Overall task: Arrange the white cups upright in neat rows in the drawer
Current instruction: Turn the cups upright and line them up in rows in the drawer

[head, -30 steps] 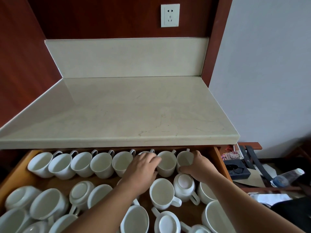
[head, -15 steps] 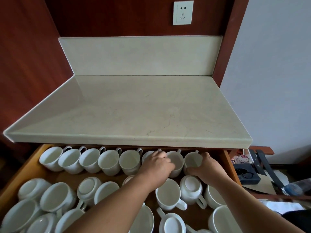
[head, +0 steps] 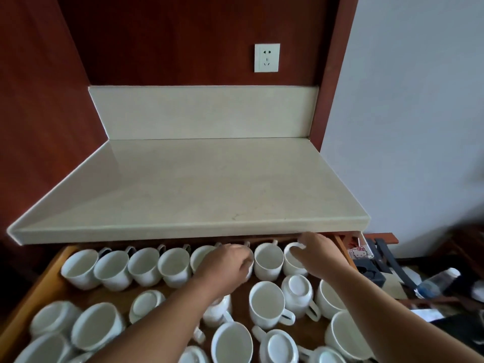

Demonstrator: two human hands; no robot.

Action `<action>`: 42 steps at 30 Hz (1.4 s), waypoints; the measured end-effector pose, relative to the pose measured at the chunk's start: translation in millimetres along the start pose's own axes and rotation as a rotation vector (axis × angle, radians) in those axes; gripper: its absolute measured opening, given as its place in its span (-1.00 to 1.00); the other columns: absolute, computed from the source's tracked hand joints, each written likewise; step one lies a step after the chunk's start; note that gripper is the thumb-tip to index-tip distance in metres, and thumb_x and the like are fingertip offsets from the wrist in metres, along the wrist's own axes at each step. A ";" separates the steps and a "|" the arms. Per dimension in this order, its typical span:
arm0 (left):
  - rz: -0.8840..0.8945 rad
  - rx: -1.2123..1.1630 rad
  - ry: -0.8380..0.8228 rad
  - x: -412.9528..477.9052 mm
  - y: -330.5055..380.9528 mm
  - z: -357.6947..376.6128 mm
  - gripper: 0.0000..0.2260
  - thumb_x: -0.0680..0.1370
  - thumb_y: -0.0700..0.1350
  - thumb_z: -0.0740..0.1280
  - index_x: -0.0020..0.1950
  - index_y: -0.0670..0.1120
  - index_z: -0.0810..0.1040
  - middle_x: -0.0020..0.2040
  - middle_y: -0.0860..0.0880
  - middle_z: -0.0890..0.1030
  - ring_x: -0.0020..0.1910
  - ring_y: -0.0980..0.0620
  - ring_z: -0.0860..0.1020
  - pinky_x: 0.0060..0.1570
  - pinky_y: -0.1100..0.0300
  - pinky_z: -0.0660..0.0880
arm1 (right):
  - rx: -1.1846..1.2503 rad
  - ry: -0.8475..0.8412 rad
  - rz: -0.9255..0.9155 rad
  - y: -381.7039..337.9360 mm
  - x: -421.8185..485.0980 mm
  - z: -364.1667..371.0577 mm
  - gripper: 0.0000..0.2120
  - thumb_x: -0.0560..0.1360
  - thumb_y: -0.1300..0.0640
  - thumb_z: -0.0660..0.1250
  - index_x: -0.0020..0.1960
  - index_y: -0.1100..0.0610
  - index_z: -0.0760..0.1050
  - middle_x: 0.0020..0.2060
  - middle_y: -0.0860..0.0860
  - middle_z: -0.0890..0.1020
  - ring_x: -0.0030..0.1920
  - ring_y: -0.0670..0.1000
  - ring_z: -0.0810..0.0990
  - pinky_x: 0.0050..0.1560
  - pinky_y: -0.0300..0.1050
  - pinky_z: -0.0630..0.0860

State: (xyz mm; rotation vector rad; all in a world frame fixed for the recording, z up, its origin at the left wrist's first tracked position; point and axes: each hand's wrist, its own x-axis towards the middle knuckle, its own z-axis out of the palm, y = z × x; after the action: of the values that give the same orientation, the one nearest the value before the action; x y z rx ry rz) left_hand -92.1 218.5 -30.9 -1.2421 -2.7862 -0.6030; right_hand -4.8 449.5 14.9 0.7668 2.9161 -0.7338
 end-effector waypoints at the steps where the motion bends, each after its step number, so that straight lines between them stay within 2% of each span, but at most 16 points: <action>1: -0.012 -0.011 0.007 -6.8 -5.3 -7.2 -0.80 0.56 -0.04 0.21 0.02 0.03 0.63 0.01 0.05 0.67 0.05 0.01 0.61 0.04 0.09 0.52 | -0.005 0.005 -0.023 -11.0 -7.6 -1.4 -0.83 0.50 -0.01 0.31 -0.03 0.07 0.59 -0.04 0.00 0.64 0.05 0.11 0.58 -0.12 -0.08 0.42; 3: -0.059 -0.064 0.031 -22.7 -16.3 -21.9 -0.79 0.56 -0.08 0.27 0.10 0.06 0.66 0.08 0.07 0.67 0.11 0.05 0.60 0.08 0.16 0.51 | -0.009 -0.023 -0.065 -33.6 -19.6 3.4 -0.82 0.49 0.03 0.30 -0.23 0.10 0.50 -0.20 0.02 0.61 -0.10 0.10 0.58 -0.25 -0.08 0.40; 7: -0.130 -0.081 0.064 -65.9 -43.8 -49.2 -0.80 0.56 -0.07 0.28 0.08 0.07 0.66 0.07 0.10 0.70 0.11 0.11 0.60 0.13 0.17 0.52 | -0.043 -0.081 -0.172 -85.8 -42.5 27.3 -0.80 0.51 0.04 0.30 -0.22 0.13 0.54 -0.24 0.03 0.63 -0.16 0.08 0.59 -0.20 -0.06 0.45; 9: -0.183 -0.072 0.054 -93.1 -59.7 -65.4 -0.81 0.55 -0.06 0.28 0.07 0.08 0.66 0.01 0.10 0.70 0.02 0.10 0.63 0.02 0.14 0.55 | -0.046 -0.117 -0.231 -110.4 -52.7 39.0 -0.79 0.54 0.04 0.30 -0.21 0.12 0.56 -0.26 0.02 0.64 -0.19 0.06 0.59 -0.27 -0.15 0.43; 11: -0.257 -0.044 0.065 -120.3 -76.1 -83.7 -0.83 0.56 -0.03 0.29 0.07 0.10 0.65 -0.02 0.11 0.70 -0.04 0.12 0.62 -0.05 0.16 0.55 | -0.089 -0.149 -0.300 -134.2 -61.7 47.0 -0.73 0.56 0.07 0.29 -0.30 0.09 0.44 -0.32 0.00 0.57 -0.27 0.04 0.53 -0.40 -0.32 0.33; 12: -0.304 -0.032 0.082 -133.8 -84.9 -92.5 -0.84 0.57 -0.03 0.30 0.06 0.10 0.65 -0.04 0.12 0.70 -0.06 0.13 0.61 -0.06 0.17 0.54 | -0.091 -0.158 -0.342 -144.6 -63.1 51.5 -0.71 0.56 0.07 0.29 -0.33 0.06 0.38 -0.31 0.01 0.56 -0.26 0.04 0.52 -0.38 -0.31 0.34; 14: -0.412 -0.025 0.125 -163.1 -102.8 -107.9 -0.88 0.56 -0.04 0.32 0.03 0.09 0.64 -0.07 0.12 0.69 -0.08 0.15 0.61 -0.07 0.14 0.55 | -0.069 -0.188 -0.391 -163.3 -62.7 60.7 -0.74 0.55 0.04 0.31 -0.31 0.04 0.43 -0.27 0.02 0.61 -0.20 0.06 0.58 -0.24 -0.17 0.46; 18: -0.641 0.021 0.156 -224.6 -130.8 -126.6 -0.82 0.53 0.00 0.38 0.12 0.18 0.59 0.07 0.18 0.64 0.06 0.13 0.61 0.05 0.14 0.56 | -0.031 -0.279 -0.452 -194.2 -69.4 78.1 -0.76 0.55 0.10 0.29 -0.30 0.06 0.47 -0.39 -0.06 0.51 -0.35 -0.06 0.46 -0.32 -0.20 0.40; 21: -0.735 0.083 0.147 -259.3 -149.1 -134.0 -0.72 0.51 0.00 0.40 0.22 0.15 0.58 0.19 0.17 0.60 0.16 0.09 0.58 0.13 0.15 0.52 | 0.000 -0.337 -0.502 -215.5 -77.3 99.2 -0.87 0.57 0.06 0.31 -0.11 0.02 0.60 -0.19 -0.04 0.65 -0.17 -0.01 0.58 -0.09 -0.15 0.54; 25: -0.709 0.094 0.024 -276.5 -176.9 -144.0 -0.70 0.50 -0.01 0.41 0.24 0.16 0.57 0.22 0.17 0.55 0.21 0.07 0.57 0.17 0.12 0.51 | -0.008 -0.401 -0.512 -249.9 -93.2 130.5 -0.92 0.54 0.03 0.32 -0.07 -0.04 0.59 -0.13 -0.06 0.65 -0.11 -0.03 0.61 -0.15 -0.22 0.52; 29: -0.605 0.094 -0.082 -267.1 -212.4 -158.8 -0.89 0.51 0.03 0.38 -0.02 0.22 0.50 0.06 0.20 0.50 0.04 0.12 0.56 0.04 0.09 0.55 | -0.081 -0.420 -0.536 -286.8 -102.0 156.3 -0.72 0.55 0.01 0.34 0.20 0.10 0.59 0.08 0.05 0.66 0.09 0.09 0.63 0.10 -0.05 0.59; 32: -0.504 0.076 -0.178 -260.4 -237.2 -161.4 -0.76 0.51 0.01 0.36 0.17 0.21 0.55 0.17 0.21 0.49 0.07 0.15 0.54 0.07 0.11 0.56 | -0.209 -0.469 -0.582 -305.9 -109.9 180.8 -0.57 0.50 -0.15 0.41 0.26 0.06 0.51 0.17 0.00 0.61 0.18 0.07 0.59 0.15 0.01 0.54; 35: -0.407 0.084 -0.275 -250.2 -257.5 -159.2 -0.67 0.56 -0.01 0.31 0.33 0.15 0.53 0.27 0.17 0.47 0.15 0.08 0.54 0.14 0.08 0.55 | -0.311 -0.422 -0.547 -319.8 -108.9 207.3 -0.44 0.41 -0.33 0.37 0.27 -0.02 0.46 0.18 -0.02 0.60 0.22 0.09 0.56 0.22 0.05 0.45; 37: -0.355 0.161 -0.346 -242.3 -263.4 -156.8 -0.72 0.57 -0.01 0.30 0.28 0.09 0.56 0.24 0.09 0.51 0.14 0.00 0.56 0.12 0.03 0.56 | -0.407 -0.356 -0.533 -328.7 -109.9 220.4 -0.36 0.40 -0.40 0.30 0.30 0.00 0.44 0.20 0.03 0.60 0.26 0.13 0.54 0.33 0.14 0.33; 39: -0.330 0.251 -0.374 -234.7 -263.5 -152.4 -0.80 0.56 0.03 0.30 0.15 0.05 0.57 0.14 0.03 0.55 0.09 -0.05 0.58 0.03 0.02 0.57 | -0.459 -0.325 -0.519 -336.4 -114.6 231.2 -0.30 0.38 -0.45 0.28 0.32 0.00 0.43 0.23 0.02 0.60 0.30 0.15 0.51 0.36 0.20 0.26; 42: -0.382 0.295 -0.406 -229.3 -263.7 -143.0 -0.74 0.56 0.15 0.32 0.14 0.04 0.56 0.11 -0.01 0.57 0.06 -0.07 0.60 0.00 0.03 0.58 | -0.489 -0.330 -0.488 -348.3 -120.4 239.0 -0.25 0.33 -0.47 0.27 0.38 -0.05 0.40 0.30 -0.02 0.58 0.36 0.13 0.47 0.35 0.24 0.20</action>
State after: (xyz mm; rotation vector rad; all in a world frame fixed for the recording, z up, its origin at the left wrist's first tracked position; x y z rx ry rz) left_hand -144.4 -155.4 -29.0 -0.8583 -3.3171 0.0778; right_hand -83.4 19.4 -27.4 -0.1049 2.7919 -0.1118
